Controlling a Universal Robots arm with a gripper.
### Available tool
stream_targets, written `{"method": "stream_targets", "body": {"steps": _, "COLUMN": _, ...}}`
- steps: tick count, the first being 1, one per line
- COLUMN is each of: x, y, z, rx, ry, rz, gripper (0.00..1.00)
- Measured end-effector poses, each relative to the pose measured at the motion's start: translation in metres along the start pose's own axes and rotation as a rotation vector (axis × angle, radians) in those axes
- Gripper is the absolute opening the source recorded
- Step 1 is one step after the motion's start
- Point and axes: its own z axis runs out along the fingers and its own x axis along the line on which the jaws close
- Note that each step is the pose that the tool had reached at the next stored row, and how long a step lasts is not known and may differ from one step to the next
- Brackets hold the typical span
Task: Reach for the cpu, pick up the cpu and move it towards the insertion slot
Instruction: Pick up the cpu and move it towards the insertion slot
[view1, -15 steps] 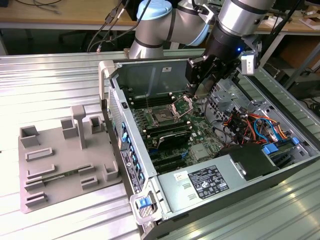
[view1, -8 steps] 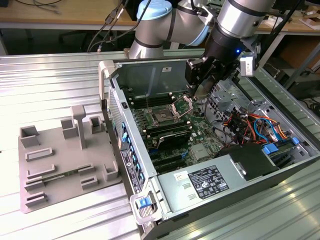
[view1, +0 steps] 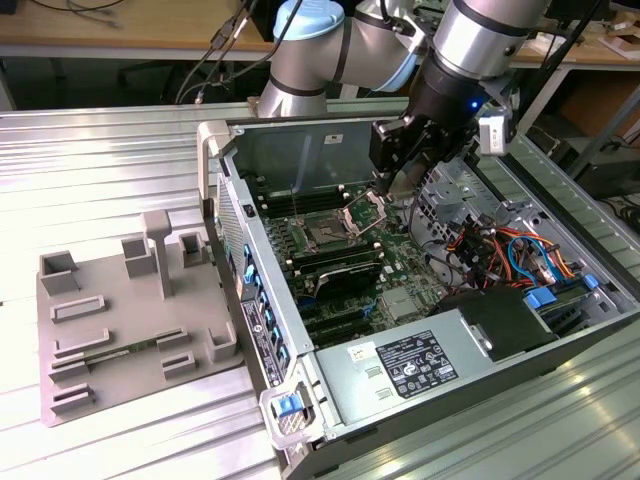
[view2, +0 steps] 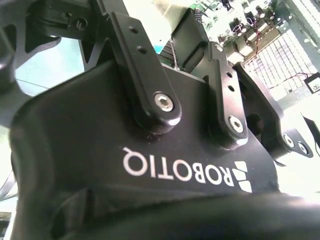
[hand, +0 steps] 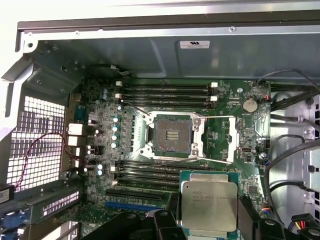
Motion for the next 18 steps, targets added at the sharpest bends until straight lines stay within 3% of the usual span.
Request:
{"method": "stream_targets", "body": {"steps": 7, "x": -0.0004, "y": 0.0063, "z": 0.0031, "rx": 0.0, "ry": 0.0, "rz": 0.0, "gripper": 0.54}}
{"method": "stream_targets", "body": {"steps": 18, "x": -0.0004, "y": 0.0078, "z": 0.0104, "rx": 0.0, "ry": 0.0, "rz": 0.0, "gripper": 0.54}}
